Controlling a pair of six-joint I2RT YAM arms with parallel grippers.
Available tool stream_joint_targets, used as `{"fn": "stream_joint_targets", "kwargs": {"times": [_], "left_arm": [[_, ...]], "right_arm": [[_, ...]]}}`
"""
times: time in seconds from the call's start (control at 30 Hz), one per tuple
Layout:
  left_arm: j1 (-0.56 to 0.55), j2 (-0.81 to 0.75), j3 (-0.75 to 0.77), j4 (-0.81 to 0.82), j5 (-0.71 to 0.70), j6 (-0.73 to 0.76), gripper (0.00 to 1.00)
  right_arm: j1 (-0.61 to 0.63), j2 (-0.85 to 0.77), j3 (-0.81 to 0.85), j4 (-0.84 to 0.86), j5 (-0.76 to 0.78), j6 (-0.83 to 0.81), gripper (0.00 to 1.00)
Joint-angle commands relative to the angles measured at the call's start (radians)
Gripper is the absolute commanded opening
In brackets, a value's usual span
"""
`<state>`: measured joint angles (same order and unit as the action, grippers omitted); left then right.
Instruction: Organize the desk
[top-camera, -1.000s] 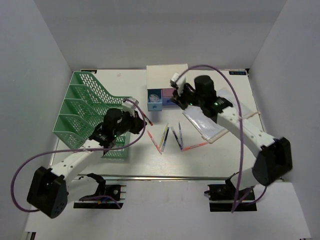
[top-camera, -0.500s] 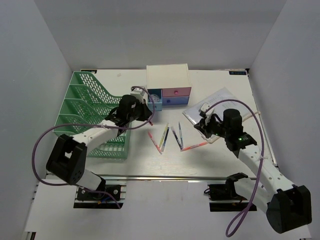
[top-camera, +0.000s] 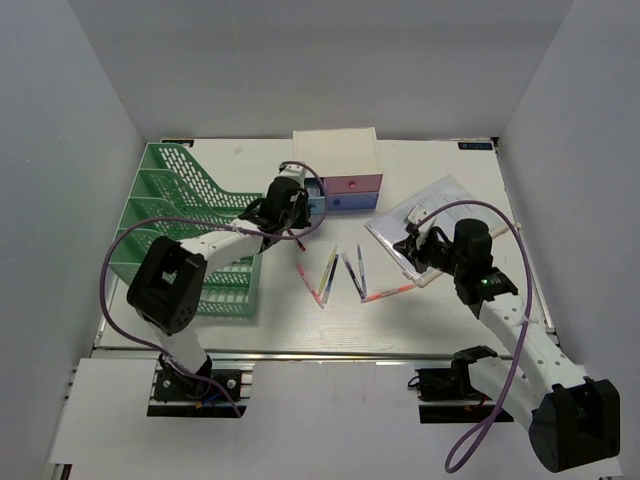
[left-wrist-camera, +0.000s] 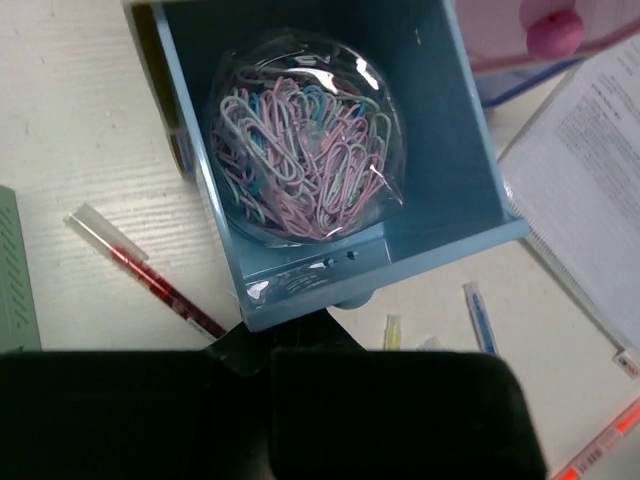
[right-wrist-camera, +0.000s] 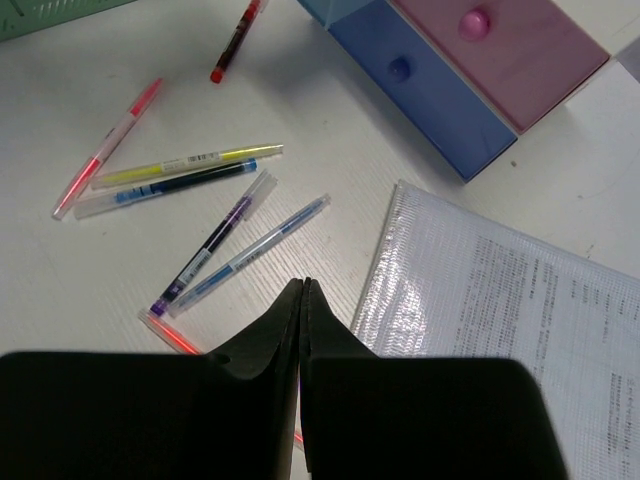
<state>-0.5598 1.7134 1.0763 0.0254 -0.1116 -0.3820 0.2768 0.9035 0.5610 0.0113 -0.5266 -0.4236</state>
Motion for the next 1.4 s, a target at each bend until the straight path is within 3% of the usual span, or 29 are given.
{"fn": "stream_joint_targets", "kwargs": {"times": [0.0, 0.53, 0.77, 0.87, 0.9, 0.97, 1.0, 1.03, 1.13, 1.23, 1.33, 1.37], "left_arm": [[-0.005, 0.009, 0.083, 0.011, -0.082, 0.008, 0.02], [-0.005, 0.164, 0.293, -0.019, -0.207, 0.006, 0.00], [-0.005, 0.144, 0.292, -0.050, -0.237, -0.003, 0.02], [-0.005, 0.115, 0.264, -0.067, -0.240, -0.011, 0.14], [0.004, 0.104, 0.260, -0.077, -0.225, -0.024, 0.25], [0.005, 0.047, 0.219, -0.100, -0.201, -0.032, 0.37], [0.005, 0.019, 0.193, -0.097, -0.192, -0.034, 0.43], [0.005, -0.016, 0.160, -0.091, -0.169, -0.034, 0.55], [0.005, -0.176, 0.024, -0.055, -0.094, -0.032, 0.64], [0.005, -0.345, -0.087, -0.071, -0.022, -0.017, 0.66], [0.015, -0.534, -0.229, -0.042, 0.070, 0.037, 0.67], [0.015, -0.579, -0.265, -0.036, 0.105, 0.084, 0.63]], "right_arm": [[-0.008, -0.017, -0.013, 0.049, 0.002, -0.018, 0.00], [-0.025, -0.015, -0.029, 0.056, 0.013, -0.040, 0.00], [-0.037, -0.009, -0.032, 0.058, 0.011, -0.037, 0.00], [-0.047, -0.009, -0.032, 0.058, 0.007, -0.037, 0.00], [-0.050, -0.008, -0.033, 0.058, 0.004, -0.032, 0.00], [-0.056, -0.008, -0.036, 0.055, -0.012, -0.026, 0.00], [-0.054, -0.003, -0.036, 0.055, -0.018, -0.020, 0.06], [-0.054, 0.005, -0.038, 0.053, -0.036, -0.009, 0.23], [-0.050, 0.053, -0.020, 0.047, -0.096, 0.041, 0.45], [-0.034, 0.150, 0.042, 0.010, -0.150, 0.115, 0.58], [-0.008, 0.271, 0.132, -0.008, -0.159, 0.201, 0.64], [0.001, 0.302, 0.154, -0.007, -0.159, 0.224, 0.65]]}}
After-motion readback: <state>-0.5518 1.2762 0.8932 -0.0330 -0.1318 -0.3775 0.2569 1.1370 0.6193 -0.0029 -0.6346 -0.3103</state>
